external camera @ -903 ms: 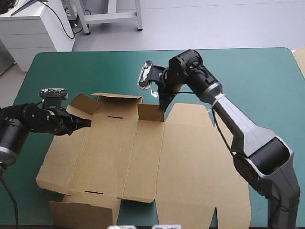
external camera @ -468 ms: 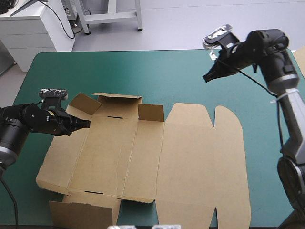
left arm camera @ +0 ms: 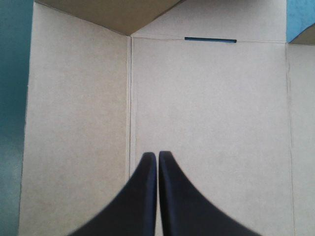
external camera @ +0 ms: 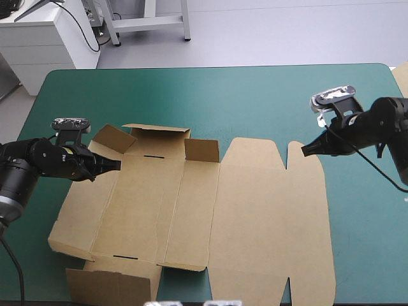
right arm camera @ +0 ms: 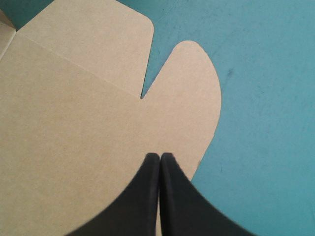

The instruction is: Fold the box

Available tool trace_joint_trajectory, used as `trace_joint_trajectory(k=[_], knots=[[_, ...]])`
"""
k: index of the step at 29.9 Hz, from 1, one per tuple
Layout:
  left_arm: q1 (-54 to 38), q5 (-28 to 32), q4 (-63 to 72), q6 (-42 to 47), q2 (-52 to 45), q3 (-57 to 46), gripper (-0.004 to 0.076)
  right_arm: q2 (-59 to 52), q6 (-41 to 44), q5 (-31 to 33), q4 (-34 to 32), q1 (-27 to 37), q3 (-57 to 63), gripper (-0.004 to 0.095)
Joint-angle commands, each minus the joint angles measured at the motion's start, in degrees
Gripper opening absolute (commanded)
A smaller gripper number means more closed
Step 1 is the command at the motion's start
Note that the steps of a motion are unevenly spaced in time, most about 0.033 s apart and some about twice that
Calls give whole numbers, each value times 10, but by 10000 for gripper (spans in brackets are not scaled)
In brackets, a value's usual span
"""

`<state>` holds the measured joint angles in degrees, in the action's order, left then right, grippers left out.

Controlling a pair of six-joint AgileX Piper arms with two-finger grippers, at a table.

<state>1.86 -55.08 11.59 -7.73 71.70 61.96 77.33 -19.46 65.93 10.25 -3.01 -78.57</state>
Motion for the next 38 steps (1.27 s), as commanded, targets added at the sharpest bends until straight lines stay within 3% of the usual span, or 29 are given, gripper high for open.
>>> trace_joint_trajectory(k=[1, 7, 14, 22, 28, 38], knots=[[-1, 23, 6, 1, -12, 19, -8, -60, 15, -46, 10, 6, 34, -19], [-1, 26, 3, 1, -12, 19, -8, -111, 36, -79, 10, 6, 88, -19], [-1, 8, -50, -26, -12, 19, -8, -109, 36, -46, 8, 6, 92, -19], [-7, -42, -112, -27, -13, 122, -4, -109, 36, -34, 4, 6, 92, -20], [-125, -101, -35, -73, 12, 196, 18, -109, 36, -34, 4, 6, 92, -20], [-324, -189, 96, -175, 27, 193, 18, -106, 34, -34, 4, 6, 92, -20]])
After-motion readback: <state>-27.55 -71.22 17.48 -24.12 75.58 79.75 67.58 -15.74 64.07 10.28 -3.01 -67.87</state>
